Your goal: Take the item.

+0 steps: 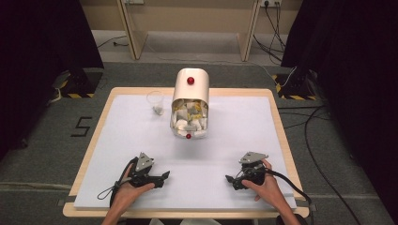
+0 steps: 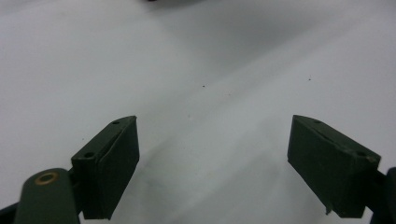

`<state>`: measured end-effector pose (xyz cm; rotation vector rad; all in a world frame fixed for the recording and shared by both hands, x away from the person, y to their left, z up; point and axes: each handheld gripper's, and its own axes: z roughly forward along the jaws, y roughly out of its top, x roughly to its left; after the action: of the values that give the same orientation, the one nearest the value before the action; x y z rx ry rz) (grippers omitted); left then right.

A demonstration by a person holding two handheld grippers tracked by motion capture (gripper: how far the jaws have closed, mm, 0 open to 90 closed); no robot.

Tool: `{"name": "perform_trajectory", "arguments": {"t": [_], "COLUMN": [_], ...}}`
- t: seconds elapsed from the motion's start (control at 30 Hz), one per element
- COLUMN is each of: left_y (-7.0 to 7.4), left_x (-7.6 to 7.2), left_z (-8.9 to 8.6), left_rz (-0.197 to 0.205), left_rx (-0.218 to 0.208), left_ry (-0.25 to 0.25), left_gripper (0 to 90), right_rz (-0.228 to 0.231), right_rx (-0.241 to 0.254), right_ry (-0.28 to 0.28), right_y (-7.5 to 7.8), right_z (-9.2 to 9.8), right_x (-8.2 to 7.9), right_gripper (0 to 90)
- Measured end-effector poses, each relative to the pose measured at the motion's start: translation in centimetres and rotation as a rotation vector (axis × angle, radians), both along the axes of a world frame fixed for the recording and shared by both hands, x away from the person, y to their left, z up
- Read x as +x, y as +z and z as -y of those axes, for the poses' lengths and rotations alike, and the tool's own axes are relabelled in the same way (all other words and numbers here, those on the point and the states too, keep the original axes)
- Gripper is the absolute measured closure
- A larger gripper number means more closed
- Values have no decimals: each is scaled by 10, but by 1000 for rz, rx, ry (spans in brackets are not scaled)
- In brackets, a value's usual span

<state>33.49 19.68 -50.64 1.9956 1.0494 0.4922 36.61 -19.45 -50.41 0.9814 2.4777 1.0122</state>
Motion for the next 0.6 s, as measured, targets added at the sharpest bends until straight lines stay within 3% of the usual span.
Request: {"name": "perform_trajectory", "arguments": {"t": [0.4,0.5,0.57,0.6], "left_y": [0,-1,-3,-3], "left_x": [-17,-19,-19,-19], "left_z": [-4,0,4,6], "left_rz": [29,34,1,3], "left_rx": [-1,36,78,88], "left_ry": [38,26,-19,-30], "left_gripper": [159,159,159,165], "right_rz": [-1,-1,-1,-2], "right_rx": [0,0,0,0], "right_ry": [-1,-1,-1,-1], "right_y": [0,0,0,0], "right_z": [0,0,0,0], "right_x": [0,0,0,0], "right_gripper": [22,22,22,22]}}
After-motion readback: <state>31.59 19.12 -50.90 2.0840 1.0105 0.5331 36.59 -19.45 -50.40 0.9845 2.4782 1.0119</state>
